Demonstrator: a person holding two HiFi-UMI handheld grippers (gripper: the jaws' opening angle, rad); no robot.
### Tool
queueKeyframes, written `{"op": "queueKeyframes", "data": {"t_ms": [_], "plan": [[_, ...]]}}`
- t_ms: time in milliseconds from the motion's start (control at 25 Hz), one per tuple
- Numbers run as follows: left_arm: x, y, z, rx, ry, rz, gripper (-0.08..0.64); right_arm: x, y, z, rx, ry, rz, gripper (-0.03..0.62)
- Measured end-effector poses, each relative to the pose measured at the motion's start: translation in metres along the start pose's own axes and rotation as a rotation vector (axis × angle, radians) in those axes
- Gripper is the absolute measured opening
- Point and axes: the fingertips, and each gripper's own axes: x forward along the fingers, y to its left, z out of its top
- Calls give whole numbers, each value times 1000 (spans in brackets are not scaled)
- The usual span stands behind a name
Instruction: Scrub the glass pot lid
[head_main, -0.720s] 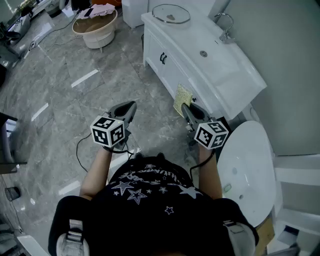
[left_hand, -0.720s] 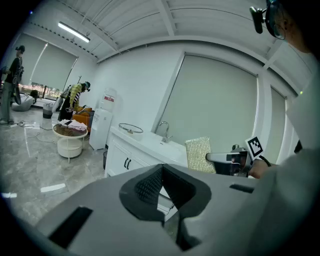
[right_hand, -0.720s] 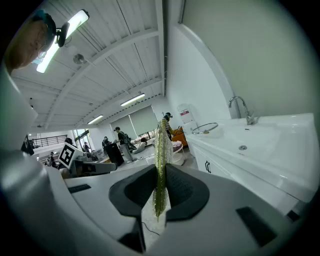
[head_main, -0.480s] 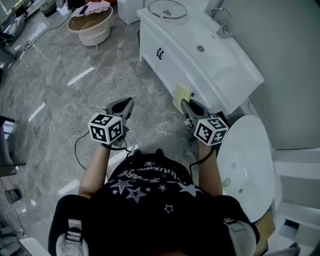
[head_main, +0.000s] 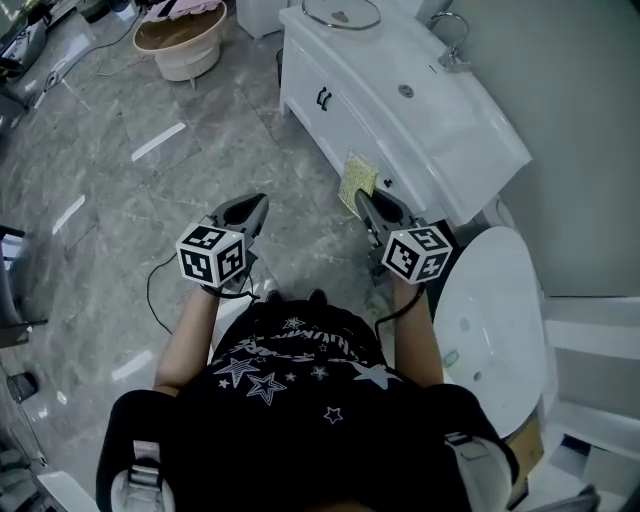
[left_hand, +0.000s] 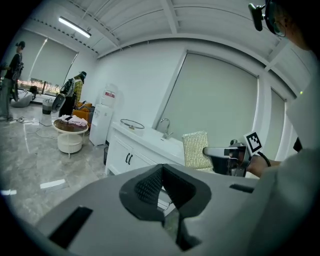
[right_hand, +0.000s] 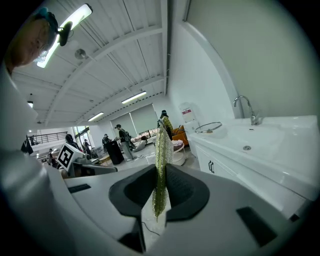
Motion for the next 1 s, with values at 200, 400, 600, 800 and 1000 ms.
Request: {"op": "queueKeyframes", "data": {"t_ms": [200,400,600,800,1000], "plan": [[-18,32,-10,-43,-5,26,9,33,23,2,17,-34,27,60],[-28,70,-4,-75,-47,65,8,53,22,-4,36,-20,11,61],[-24,99,12,-68,-56,98,8,79,12,7,47,-30,0,61],[2,118,18,-100,-50,115,8,114,-18,17,68,-26,14,61],[43,151,51,-101,-59,154,8,169,-57,44,90,-26,44,61]]}}
